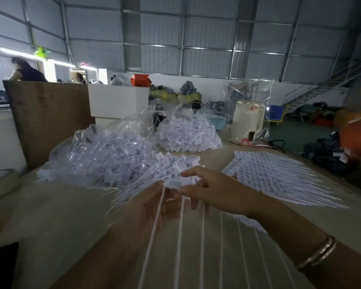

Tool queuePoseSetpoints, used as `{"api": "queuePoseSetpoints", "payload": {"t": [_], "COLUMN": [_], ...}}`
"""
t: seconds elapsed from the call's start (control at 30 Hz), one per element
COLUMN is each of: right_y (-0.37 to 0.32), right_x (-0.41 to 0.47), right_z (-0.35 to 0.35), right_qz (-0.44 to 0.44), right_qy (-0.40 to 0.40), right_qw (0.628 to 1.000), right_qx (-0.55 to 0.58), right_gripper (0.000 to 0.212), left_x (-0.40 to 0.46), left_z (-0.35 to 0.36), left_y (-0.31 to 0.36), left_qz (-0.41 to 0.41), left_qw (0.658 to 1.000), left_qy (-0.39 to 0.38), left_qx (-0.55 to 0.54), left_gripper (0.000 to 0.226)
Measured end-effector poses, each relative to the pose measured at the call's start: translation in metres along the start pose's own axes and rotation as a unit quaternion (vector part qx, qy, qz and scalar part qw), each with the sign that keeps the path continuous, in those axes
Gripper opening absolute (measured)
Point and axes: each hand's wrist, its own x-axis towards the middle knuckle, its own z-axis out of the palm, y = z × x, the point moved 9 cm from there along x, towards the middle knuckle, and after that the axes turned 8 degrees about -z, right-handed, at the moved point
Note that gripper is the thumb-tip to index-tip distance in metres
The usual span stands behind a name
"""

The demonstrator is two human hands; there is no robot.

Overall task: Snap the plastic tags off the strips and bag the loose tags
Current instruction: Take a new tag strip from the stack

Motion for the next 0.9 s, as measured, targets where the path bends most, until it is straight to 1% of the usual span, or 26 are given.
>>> {"api": "queuePoseSetpoints", "payload": {"t": [0.07,0.1,0.13,0.2,0.3,0.33,0.4,0.5,0.57,0.63,0.73,0.8,0.83,0.9], "right_y": [0.015,0.021,0.024,0.031,0.043,0.045,0.047,0.049,0.048,0.049,0.052,0.054,0.056,0.066], "right_x": [-0.003,-0.005,-0.008,-0.01,-0.009,-0.008,-0.006,-0.013,-0.019,-0.021,-0.02,-0.018,-0.017,-0.018], "right_z": [-0.003,-0.003,0.0,0.007,0.02,0.025,0.035,0.038,0.039,0.038,0.044,0.044,0.043,0.037], "right_qz": [0.001,0.001,-0.003,-0.016,-0.02,-0.022,-0.034,-0.071,-0.088,-0.095,-0.098,-0.088,-0.078,-0.041], "right_qy": [0.02,0.021,0.016,0.009,0.012,0.008,0.007,0.06,0.074,0.08,0.052,0.04,0.038,0.042], "right_qw": [0.999,0.998,0.996,0.991,0.975,0.968,0.955,0.947,0.938,0.931,0.925,0.932,0.945,0.977], "right_qx": [-0.039,-0.058,-0.087,-0.136,-0.219,-0.251,-0.293,-0.309,-0.328,-0.343,-0.364,-0.349,-0.316,-0.206], "right_gripper": [0.03,0.027,0.025,0.022,0.026,0.027,0.028,0.024,0.029,0.033,0.033,0.032,0.031,0.03], "left_x": [0.004,0.006,0.01,0.017,0.019,0.019,0.019,0.019,0.017,0.015,0.013,0.011,0.01,0.006], "left_z": [0.002,0.0,-0.006,-0.015,-0.02,-0.02,-0.022,-0.02,-0.017,-0.012,-0.007,-0.005,-0.002,0.002], "left_y": [-0.004,-0.005,-0.006,-0.012,-0.028,-0.031,-0.032,-0.032,-0.032,-0.03,-0.025,-0.023,-0.023,-0.022], "left_qz": [-0.003,-0.001,0.005,0.013,-0.009,-0.01,-0.013,-0.017,-0.012,0.01,0.057,0.075,0.079,0.082], "left_qw": [0.999,0.998,0.992,0.966,0.925,0.919,0.917,0.911,0.902,0.892,0.875,0.869,0.869,0.868], "left_qy": [-0.014,-0.008,0.011,0.023,0.004,0.003,0.003,-0.013,-0.033,-0.05,-0.061,-0.068,-0.077,-0.096], "left_qx": [0.034,0.064,0.125,0.258,0.379,0.395,0.4,0.411,0.43,0.448,0.478,0.484,0.483,0.48], "left_gripper": [0.027,0.03,0.03,0.026,0.02,0.02,0.02,0.017,0.016,0.018,0.017,0.016,0.015,0.014]}}
